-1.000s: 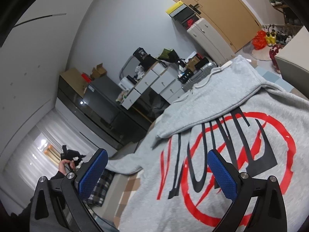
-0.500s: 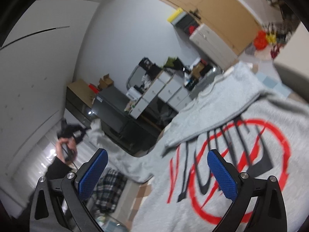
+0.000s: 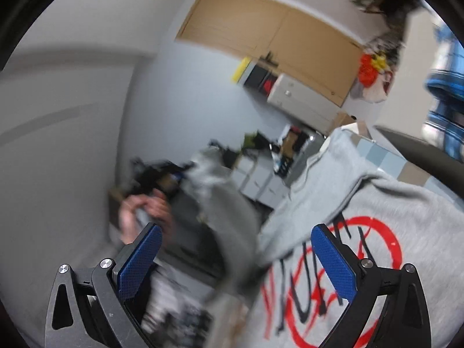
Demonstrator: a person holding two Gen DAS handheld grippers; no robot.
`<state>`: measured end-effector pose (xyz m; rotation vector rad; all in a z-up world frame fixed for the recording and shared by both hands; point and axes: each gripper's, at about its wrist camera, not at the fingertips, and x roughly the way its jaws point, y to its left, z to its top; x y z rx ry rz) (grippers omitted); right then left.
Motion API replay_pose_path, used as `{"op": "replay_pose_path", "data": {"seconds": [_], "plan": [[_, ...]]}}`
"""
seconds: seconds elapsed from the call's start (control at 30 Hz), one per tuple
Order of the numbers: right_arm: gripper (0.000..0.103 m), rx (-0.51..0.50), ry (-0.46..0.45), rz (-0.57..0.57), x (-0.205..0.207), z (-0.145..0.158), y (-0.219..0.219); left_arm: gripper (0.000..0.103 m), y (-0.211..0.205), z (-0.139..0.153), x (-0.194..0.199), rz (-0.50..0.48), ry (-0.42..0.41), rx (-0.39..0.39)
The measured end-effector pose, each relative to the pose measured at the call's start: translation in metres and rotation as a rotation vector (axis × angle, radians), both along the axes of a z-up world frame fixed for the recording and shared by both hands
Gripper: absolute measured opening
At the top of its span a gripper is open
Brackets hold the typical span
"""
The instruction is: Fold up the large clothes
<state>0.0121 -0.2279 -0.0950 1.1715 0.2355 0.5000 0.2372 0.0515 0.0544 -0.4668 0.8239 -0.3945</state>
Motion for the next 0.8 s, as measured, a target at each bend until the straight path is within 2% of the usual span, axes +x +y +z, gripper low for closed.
{"op": "replay_pose_path", "data": {"seconds": [0.07,0.1,0.23,0.3,0.37,0.47,0.5,0.53,0.57,0.6,0.63,0.77,0.8], "plan": [[0.103,0.042,-0.013,-0.04,-0.003,-0.002,-0.02,0.003,-0.025,-0.04,0.003,-0.041,0.062,0.002],[0.103,0.034,-0.023,-0.059,-0.005,-0.001,-0.025,0.003,-0.038,-0.07,0.005,-0.077,0.107,0.005],[0.103,-0.009,-0.086,-0.114,-0.015,0.011,-0.033,0.003,-0.069,-0.149,0.001,-0.153,0.229,0.043],[0.103,-0.043,-0.088,-0.085,-0.011,0.017,-0.024,0.003,-0.075,-0.178,-0.009,-0.194,0.244,0.087],[0.103,-0.109,-0.066,-0.055,-0.005,0.022,-0.011,0.003,-0.078,-0.191,-0.016,-0.251,0.259,0.085],[0.103,-0.162,-0.053,-0.019,-0.004,0.025,0.001,0.004,-0.07,-0.18,-0.029,-0.28,0.217,0.095],[0.103,-0.172,-0.056,-0.008,-0.003,0.026,0.004,0.009,-0.066,-0.174,-0.032,-0.296,0.219,0.075],[0.103,-0.17,-0.059,0.006,-0.002,0.027,0.006,0.021,-0.063,-0.169,-0.03,-0.318,0.228,0.057],[0.103,-0.16,-0.059,0.017,0.0,0.026,0.007,0.029,-0.063,-0.163,-0.029,-0.352,0.238,0.043],[0.103,-0.144,-0.05,0.027,0.002,0.024,0.007,0.052,-0.06,-0.156,-0.03,-0.38,0.245,0.05],[0.103,-0.136,-0.039,0.031,0.003,0.022,0.007,0.07,-0.056,-0.151,-0.032,-0.397,0.245,0.063],[0.103,-0.14,-0.023,0.017,0.004,0.02,0.005,0.072,-0.035,-0.115,-0.057,-0.492,0.163,0.102],[0.103,-0.147,-0.022,0.011,0.003,0.02,0.005,0.072,-0.038,-0.11,-0.053,-0.498,0.139,0.116]]}}
